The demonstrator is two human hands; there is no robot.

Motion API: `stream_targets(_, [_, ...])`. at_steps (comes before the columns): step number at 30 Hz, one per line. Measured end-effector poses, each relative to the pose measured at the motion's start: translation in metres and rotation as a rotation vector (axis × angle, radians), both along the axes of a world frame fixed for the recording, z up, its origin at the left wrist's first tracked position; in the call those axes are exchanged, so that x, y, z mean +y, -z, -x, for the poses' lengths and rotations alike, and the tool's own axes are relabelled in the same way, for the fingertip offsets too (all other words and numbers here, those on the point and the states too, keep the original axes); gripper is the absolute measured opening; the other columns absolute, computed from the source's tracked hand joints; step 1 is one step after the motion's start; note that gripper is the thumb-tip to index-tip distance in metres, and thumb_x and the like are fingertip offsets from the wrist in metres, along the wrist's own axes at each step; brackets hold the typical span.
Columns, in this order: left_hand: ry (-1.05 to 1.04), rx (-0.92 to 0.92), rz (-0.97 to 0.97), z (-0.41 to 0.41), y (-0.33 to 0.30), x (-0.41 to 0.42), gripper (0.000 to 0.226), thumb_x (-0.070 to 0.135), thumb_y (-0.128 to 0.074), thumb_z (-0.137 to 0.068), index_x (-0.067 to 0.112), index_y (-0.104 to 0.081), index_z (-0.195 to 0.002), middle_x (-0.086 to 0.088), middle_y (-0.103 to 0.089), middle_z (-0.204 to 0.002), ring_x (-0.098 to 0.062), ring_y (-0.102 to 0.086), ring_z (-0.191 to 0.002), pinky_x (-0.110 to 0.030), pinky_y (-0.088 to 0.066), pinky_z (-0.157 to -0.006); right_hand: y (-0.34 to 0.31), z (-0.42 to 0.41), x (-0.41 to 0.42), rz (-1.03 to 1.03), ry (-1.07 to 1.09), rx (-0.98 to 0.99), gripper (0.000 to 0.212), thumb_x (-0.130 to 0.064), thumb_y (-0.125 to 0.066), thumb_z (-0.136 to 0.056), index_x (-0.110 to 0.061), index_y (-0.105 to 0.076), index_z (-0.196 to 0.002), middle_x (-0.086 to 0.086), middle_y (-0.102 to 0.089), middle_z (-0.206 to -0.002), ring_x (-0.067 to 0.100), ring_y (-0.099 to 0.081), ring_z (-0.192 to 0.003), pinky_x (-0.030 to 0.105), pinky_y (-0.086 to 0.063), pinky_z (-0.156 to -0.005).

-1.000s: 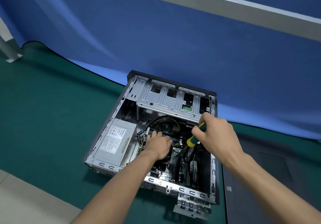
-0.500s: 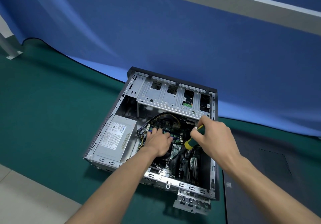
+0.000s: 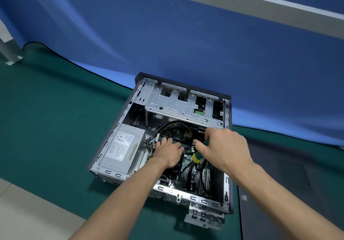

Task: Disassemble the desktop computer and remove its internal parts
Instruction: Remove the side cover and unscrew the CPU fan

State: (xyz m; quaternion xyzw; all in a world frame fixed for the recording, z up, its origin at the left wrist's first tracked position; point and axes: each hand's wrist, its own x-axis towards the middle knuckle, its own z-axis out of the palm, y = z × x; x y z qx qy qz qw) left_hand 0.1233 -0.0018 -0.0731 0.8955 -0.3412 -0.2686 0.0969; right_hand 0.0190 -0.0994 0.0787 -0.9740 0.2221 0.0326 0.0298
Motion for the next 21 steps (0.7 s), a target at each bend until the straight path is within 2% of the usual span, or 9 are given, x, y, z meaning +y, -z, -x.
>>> stream_targets(2, [0.003,-0.001,0.003,0.0,-0.001,0.0,0.042,0.041,-0.023,-0.101,0.02,-0.052,-0.123,-0.011,-0.046,-0.124,-0.027,-0.033,-0.115,-0.041,-0.025,-0.099,-0.005,-0.002,0.002,-0.019,0.048,0.033,0.055,-0.065,-0.032,-0.089,-0.018,-0.048,-0.065,-0.005,-0.044,-0.058,0.021,-0.045,-0.058,0.029,-0.03,-0.051])
stream_targets(5, [-0.002,0.001,-0.006,0.001,-0.001,0.0,0.041,0.041,-0.023,-0.101,0.02,-0.053,-0.12,-0.012,-0.046,-0.124,-0.027,-0.033,-0.115,-0.041,-0.024,-0.098,-0.01,-0.004,0.002,-0.03,0.061,0.077,0.057,-0.061,-0.027,-0.093,-0.018,-0.038,-0.057,-0.004,-0.041,-0.056,0.021,-0.042,-0.055,0.029,-0.027,-0.051])
stream_targets(9, [-0.004,-0.004,-0.01,0.001,-0.001,-0.001,0.042,0.041,-0.022,-0.101,0.02,-0.053,-0.12,-0.012,-0.046,-0.124,-0.028,-0.033,-0.116,-0.041,-0.025,-0.098,-0.008,-0.004,0.007,0.072,0.009,0.048,0.048,-0.049,-0.033,-0.095,-0.018,-0.034,-0.059,-0.003,-0.038,-0.055,0.02,-0.039,-0.05,0.026,-0.023,-0.045])
stream_targets(12, [-0.003,-0.006,-0.014,0.001,-0.001,0.0,0.042,0.041,-0.022,-0.101,0.019,-0.053,-0.121,-0.012,-0.046,-0.125,-0.028,-0.033,-0.116,-0.041,-0.025,-0.098,-0.005,-0.004,0.008,0.106,0.024,-0.002,0.041,-0.046,-0.037,-0.094,-0.017,-0.041,-0.066,-0.004,-0.039,-0.054,0.023,-0.043,-0.053,0.025,-0.021,-0.044])
stream_targets(16, [-0.009,-0.007,-0.009,0.001,-0.003,0.0,0.04,0.038,-0.023,-0.1,0.021,-0.052,-0.122,-0.011,-0.046,-0.124,-0.028,-0.033,-0.114,-0.04,-0.026,-0.096,-0.005,-0.006,0.005,-0.076,-0.057,0.0,0.03,-0.051,-0.045,-0.089,-0.021,-0.044,-0.089,-0.005,-0.049,-0.065,0.023,-0.048,-0.065,0.029,-0.026,-0.048])
stream_targets(18, [-0.018,0.0,0.003,0.002,-0.003,-0.001,0.035,0.031,-0.026,-0.098,0.021,-0.052,-0.119,-0.011,-0.046,-0.124,-0.027,-0.033,-0.112,-0.04,-0.027,-0.096,-0.005,-0.007,0.009,-0.165,-0.069,0.013,0.035,-0.054,-0.049,-0.086,-0.021,-0.039,-0.09,-0.003,-0.056,-0.076,0.024,-0.048,-0.069,0.031,-0.03,-0.054])
stream_targets(21, [-0.024,0.009,0.009,0.002,-0.003,0.0,0.036,0.03,-0.025,-0.097,0.02,-0.052,-0.118,-0.01,-0.046,-0.127,-0.027,-0.033,-0.113,-0.041,-0.027,-0.098,-0.006,-0.01,0.017,-0.129,-0.045,-0.016,0.044,-0.064,-0.042,-0.088,-0.02,-0.034,-0.084,-0.004,-0.046,-0.067,0.024,-0.042,-0.067,0.033,-0.031,-0.059])
